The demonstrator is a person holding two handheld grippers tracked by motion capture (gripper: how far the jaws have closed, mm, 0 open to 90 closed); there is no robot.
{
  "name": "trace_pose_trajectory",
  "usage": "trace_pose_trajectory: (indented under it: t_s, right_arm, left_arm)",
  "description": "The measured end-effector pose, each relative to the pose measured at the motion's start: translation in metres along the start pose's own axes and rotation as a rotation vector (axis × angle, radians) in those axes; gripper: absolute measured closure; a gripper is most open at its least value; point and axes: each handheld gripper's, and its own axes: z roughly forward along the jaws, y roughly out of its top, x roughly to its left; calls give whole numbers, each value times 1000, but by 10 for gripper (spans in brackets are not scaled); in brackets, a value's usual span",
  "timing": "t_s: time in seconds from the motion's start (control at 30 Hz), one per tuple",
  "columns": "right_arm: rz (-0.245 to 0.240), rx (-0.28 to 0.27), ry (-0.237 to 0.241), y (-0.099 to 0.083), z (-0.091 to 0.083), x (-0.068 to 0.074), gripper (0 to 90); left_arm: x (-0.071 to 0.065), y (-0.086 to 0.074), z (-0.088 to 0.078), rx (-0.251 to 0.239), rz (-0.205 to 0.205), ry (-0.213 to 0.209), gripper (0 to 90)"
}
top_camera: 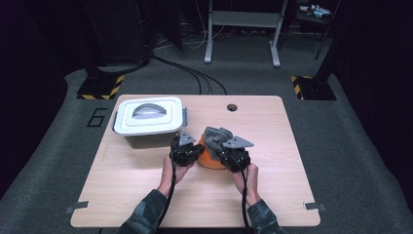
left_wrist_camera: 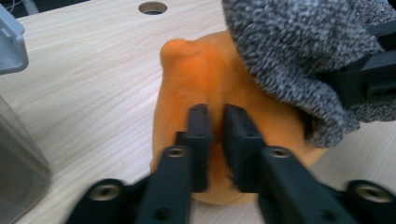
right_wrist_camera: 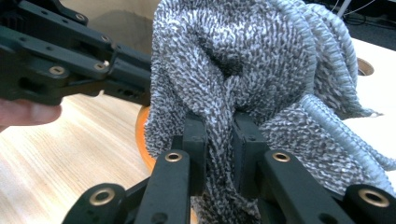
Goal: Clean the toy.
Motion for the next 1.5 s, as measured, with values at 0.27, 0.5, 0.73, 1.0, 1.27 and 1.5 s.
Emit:
trace_pose_trajectory:
  t_s: [0.27,0.5,0.73,1.0,1.27,1.5]
  right_arm:
    - [2,-16,27,-1,0,-9,783]
    - [5,-15,20,2,3,-13,783]
    - [4,-17,10,4,6,-15,782]
    - [-14,-62,-14,12,-15,-5,781]
    - [-88,-10,-8,7,-3,12,781]
    - [-65,4,-74,-1,2,-5,787]
  left_arm:
    - [6,-2,0,39,23,-47,544]
    - [2,-8,9,88,43,-134,558]
    - [0,-9,12,67,42,-115,773]
    - [-2,-8,14,64,-19,-58,812]
    - [-2,-8,13,65,-33,-51,826]
    - [-4,-8,12,51,-31,-63,840]
